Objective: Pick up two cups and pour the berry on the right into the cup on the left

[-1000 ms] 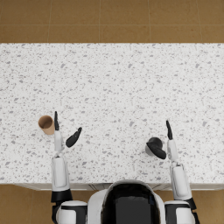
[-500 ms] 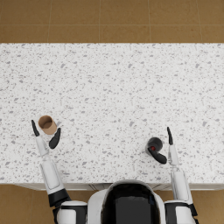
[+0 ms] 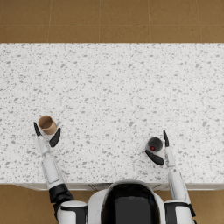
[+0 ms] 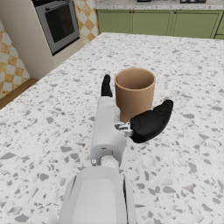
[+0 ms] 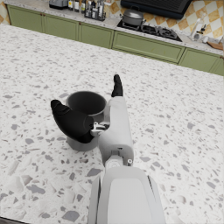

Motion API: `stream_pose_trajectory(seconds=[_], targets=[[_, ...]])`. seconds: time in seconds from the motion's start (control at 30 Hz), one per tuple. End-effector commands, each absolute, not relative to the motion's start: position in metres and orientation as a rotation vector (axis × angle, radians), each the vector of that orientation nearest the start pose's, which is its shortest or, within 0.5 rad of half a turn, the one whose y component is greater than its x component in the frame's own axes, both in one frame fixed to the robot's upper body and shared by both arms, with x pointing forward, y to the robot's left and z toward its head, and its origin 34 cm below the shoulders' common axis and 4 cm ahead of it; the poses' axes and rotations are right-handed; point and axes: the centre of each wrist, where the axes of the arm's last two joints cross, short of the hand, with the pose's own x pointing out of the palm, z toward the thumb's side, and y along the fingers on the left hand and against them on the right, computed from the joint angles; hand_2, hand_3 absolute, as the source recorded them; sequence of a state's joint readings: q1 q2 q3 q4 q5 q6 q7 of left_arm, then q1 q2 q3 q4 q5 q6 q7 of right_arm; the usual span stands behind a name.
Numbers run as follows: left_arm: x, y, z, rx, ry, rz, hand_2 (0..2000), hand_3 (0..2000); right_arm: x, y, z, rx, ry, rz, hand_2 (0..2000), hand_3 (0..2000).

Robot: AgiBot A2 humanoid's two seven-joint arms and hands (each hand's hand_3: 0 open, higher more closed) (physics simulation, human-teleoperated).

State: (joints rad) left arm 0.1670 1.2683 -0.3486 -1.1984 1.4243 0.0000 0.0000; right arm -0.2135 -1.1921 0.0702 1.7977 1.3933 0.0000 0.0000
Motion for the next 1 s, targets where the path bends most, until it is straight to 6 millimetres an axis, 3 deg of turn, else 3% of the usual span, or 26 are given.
stream_pose_trajectory(seconds=[0.03, 0.37, 0.53, 0.87, 0.9, 0.93, 0.97, 1.0], targets=[[0.250, 0.366, 0.079, -0.070, 0.131, -1.140, 0, 0, 0.177, -0.236, 0.100, -0.104, 0.172, 1.704, 0, 0], [0.263, 0.369, 0.076, -0.109, 0.117, -1.122, 0, 0, 0.182, -0.231, 0.074, -0.015, 0.222, 1.701, 0, 0], [0.273, 0.369, 0.081, -0.109, 0.100, -1.122, 0, 0, 0.184, -0.230, 0.044, 0.074, 0.301, 1.690, 0, 0], [0.286, 0.367, 0.071, -0.166, 0.125, -1.123, 0, 0, 0.181, -0.229, -0.017, 0.207, 0.519, 1.671, 0, 0], [0.286, 0.367, 0.070, -0.169, 0.127, -1.122, 1361, 327, 0.181, -0.228, -0.024, 0.219, 0.548, 1.666, 0, 0], [0.285, 0.367, 0.072, -0.159, 0.120, -1.124, 2000, 653, 0.180, -0.229, -0.028, 0.223, 0.569, 1.658, 1361, 327], [0.283, 0.367, 0.074, -0.148, 0.114, -1.126, 2000, 980, 0.180, -0.230, -0.026, 0.218, 0.563, 1.693, 2000, 653], [0.282, 0.368, 0.076, -0.141, 0.106, -1.124, 2000, 1280, 0.180, -0.229, -0.027, 0.218, 0.569, 1.734, 2000, 980]])
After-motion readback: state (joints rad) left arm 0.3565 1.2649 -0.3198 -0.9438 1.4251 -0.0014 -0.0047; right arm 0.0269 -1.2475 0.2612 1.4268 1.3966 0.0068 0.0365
